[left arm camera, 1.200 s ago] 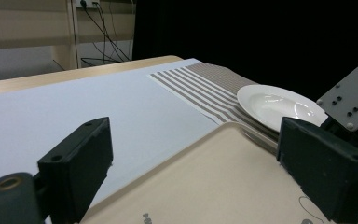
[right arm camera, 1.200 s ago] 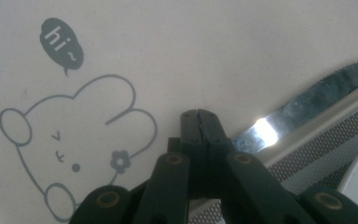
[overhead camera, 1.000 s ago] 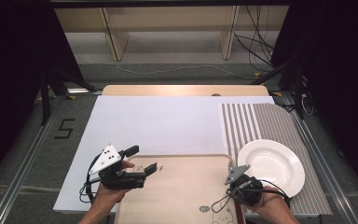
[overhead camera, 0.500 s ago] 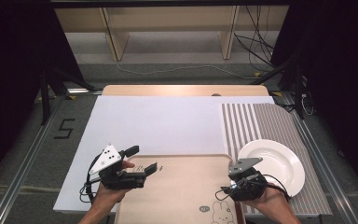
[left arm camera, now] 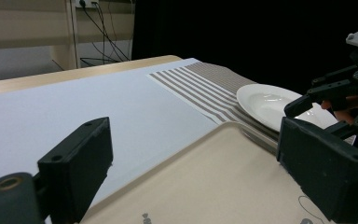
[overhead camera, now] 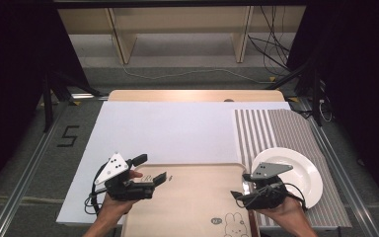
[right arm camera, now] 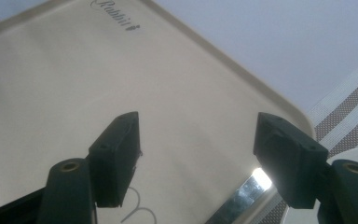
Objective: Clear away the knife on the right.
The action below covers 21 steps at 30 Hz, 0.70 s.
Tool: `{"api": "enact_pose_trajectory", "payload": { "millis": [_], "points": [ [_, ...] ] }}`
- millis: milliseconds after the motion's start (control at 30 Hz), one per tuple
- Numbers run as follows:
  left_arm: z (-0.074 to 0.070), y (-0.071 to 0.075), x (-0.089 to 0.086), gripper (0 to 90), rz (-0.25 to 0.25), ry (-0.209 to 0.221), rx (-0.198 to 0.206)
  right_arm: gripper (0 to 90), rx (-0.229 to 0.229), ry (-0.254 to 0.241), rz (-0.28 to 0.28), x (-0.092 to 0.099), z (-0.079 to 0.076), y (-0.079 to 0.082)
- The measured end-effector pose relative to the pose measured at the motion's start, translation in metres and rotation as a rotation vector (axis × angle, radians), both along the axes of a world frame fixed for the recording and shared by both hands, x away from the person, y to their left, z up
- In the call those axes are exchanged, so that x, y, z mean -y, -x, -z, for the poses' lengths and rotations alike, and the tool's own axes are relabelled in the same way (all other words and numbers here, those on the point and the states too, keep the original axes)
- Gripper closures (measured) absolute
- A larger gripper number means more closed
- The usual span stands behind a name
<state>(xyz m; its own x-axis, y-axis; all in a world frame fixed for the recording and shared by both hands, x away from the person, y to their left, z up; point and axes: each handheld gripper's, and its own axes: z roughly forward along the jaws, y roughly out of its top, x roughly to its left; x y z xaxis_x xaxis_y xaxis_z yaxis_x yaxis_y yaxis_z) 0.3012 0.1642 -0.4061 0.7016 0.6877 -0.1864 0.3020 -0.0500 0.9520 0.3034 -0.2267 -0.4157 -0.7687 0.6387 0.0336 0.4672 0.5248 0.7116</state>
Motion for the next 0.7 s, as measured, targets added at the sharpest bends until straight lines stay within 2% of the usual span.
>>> {"api": "enact_pose_trajectory", "payload": {
  "millis": [333,600,700],
  "points": [
    [0.0,0.0,0.0,10.6,0.003,0.001,-0.001,27.1,0.018,-0.074,0.02,0.004,-0.005,0.001],
    [0.0,0.0,0.001,10.6,0.013,-0.002,-0.006,24.7,0.055,-0.179,0.058,0.012,-0.012,0.001],
    [0.001,0.0,0.001,10.6,0.017,-0.003,-0.009,25.1,0.083,-0.196,0.064,0.014,-0.014,0.002]
  ]
}}
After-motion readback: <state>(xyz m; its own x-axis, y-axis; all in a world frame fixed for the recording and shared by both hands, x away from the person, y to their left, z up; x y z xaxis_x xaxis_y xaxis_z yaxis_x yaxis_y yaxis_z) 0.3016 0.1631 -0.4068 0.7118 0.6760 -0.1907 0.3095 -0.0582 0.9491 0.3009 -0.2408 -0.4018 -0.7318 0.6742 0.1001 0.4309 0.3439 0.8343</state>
